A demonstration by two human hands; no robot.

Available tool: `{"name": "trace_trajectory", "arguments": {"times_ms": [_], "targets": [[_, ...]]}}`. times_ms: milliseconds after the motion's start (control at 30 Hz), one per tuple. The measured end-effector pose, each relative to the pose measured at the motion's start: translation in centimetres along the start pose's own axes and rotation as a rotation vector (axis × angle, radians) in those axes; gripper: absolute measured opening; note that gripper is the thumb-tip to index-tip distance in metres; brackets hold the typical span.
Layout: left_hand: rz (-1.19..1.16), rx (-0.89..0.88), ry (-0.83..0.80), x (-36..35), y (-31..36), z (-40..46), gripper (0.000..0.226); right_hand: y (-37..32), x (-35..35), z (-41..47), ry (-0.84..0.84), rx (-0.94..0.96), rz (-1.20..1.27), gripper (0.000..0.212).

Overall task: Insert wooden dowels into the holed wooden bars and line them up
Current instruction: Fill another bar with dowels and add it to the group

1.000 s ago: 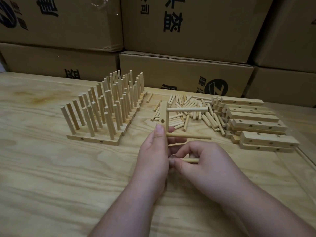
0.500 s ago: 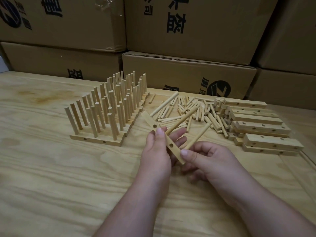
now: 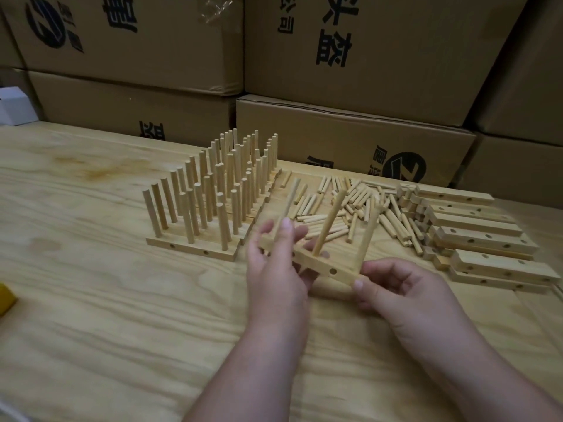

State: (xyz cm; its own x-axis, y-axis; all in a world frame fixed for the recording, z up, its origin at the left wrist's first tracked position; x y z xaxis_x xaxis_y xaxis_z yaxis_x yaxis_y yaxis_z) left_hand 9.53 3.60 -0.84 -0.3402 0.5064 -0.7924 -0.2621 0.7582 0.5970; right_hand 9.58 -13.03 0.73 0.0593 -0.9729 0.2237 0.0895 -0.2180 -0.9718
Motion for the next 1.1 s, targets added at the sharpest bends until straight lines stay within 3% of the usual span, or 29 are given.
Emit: {"name": "trace_trajectory", "arguments": {"times_ms": [100, 167, 233, 300, 467, 900, 1100], "targets": [[0.153, -0.063, 0.018, 0.5, 0.7, 0.1, 0.019, 0.1, 0.8, 0.3, 0.039, 0.022, -0.069, 0.023], [0.32, -0.06, -0.052, 0.2, 0.2, -0.3, 0.016, 0.2, 1.4, 0.5, 0.06, 0.004, -0.036, 0.027], [0.423, -0.041, -0.148, -0.3, -0.3, -0.7, 0.015, 0.1, 1.6, 0.5, 0.102, 0.001, 0.023, 0.017], [0.485, -0.018, -0.247, -0.8, -0.6, -1.1, 0.016, 0.0, 1.6, 0.3, 0.149, 0.023, -0.006, 0.031], [0.493, -0.029, -0.289, -1.2, -0.4, -1.4, 0.03, -0.7, 1.8, 0.0, 0.233, 0.167, -0.119, 0.052], [0.529, -0.077, -0.293, -1.3, -1.1, -1.0, 0.043, -0.5, 2.3, -0.1, 0.309, 0.261, -0.245, 0.052], [0.586, -0.134, -0.267, -0.9, -0.9, -1.2, 0.021, -1.3, 2.6, -0.4, 0.365, 0.362, -0.293, 0.045]]}}
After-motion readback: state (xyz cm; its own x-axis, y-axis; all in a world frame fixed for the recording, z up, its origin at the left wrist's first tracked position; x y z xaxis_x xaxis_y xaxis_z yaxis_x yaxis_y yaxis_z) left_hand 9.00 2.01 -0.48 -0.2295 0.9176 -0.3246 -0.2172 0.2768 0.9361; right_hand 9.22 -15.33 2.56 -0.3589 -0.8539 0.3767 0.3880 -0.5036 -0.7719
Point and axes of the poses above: each hand's wrist, its own z-axis towards the middle knuckle, its own x-axis out of the back of the hand, y = z × x, the point moved 4 cm from there along z, towards the middle knuckle, and after that the axes turned 2 degrees about -z, right-handed, at the moved point
